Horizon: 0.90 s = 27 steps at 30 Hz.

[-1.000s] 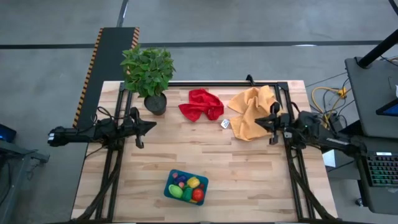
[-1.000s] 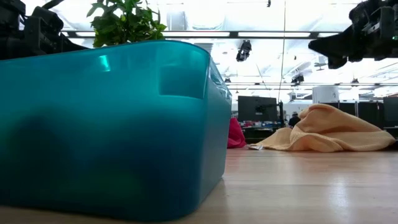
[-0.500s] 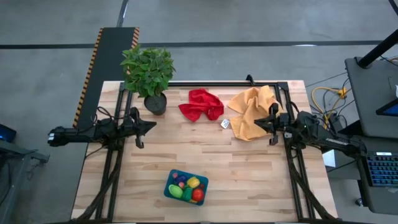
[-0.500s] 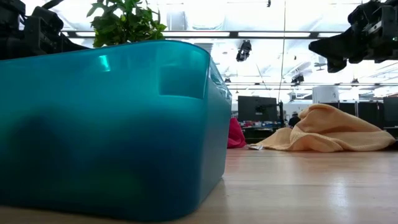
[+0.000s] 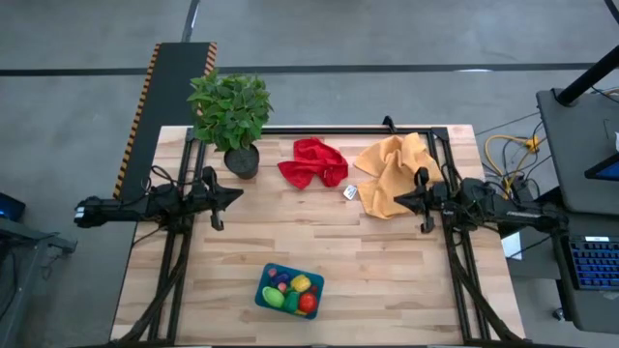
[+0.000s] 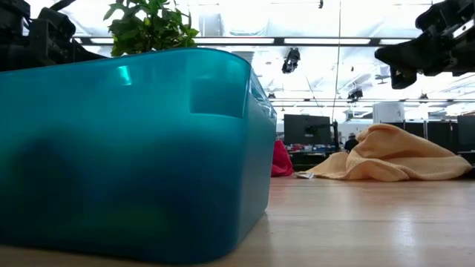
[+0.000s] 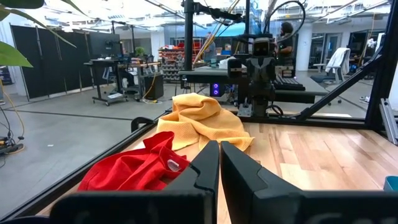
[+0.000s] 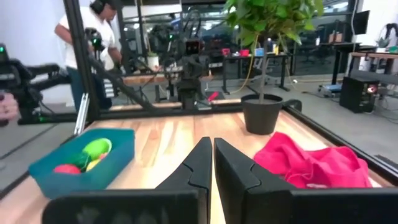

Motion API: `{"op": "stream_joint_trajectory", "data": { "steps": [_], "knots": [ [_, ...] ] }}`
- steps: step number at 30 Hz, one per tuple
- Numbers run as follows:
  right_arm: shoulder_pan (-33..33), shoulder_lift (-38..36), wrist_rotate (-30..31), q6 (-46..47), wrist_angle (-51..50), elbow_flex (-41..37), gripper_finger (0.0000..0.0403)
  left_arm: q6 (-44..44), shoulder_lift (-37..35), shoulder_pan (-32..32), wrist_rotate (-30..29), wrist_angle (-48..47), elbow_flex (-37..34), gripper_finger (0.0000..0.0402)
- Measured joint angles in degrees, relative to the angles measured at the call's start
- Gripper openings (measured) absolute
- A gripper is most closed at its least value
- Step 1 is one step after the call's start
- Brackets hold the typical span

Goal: Pick and placing Produce into tupperware
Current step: Return to Home Position

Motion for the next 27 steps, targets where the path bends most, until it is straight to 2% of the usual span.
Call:
{"op": "stream_joint_trajectory", "data": {
  "steps": [6, 18, 27],
  "knots": [
    [3.2, 0.0, 5.6, -2.8, 0.0, -2.3, 0.0009, 0.0, 0.0, 0.0, 0.2, 0.0, 0.0, 0.0000],
    [3.1, 0.0, 5.7, -1.9, -0.1, -3.1, 0.0009, 0.4, -0.1, 0.0, 0.5, -0.6, -0.2, 0.0000],
    [3.1, 0.0, 5.7, -3.4, -0.2, -3.1, 0.0009, 0.1, -0.1, 0.0, 7.0, -1.4, -0.2, 0.0000]
  ]
}}
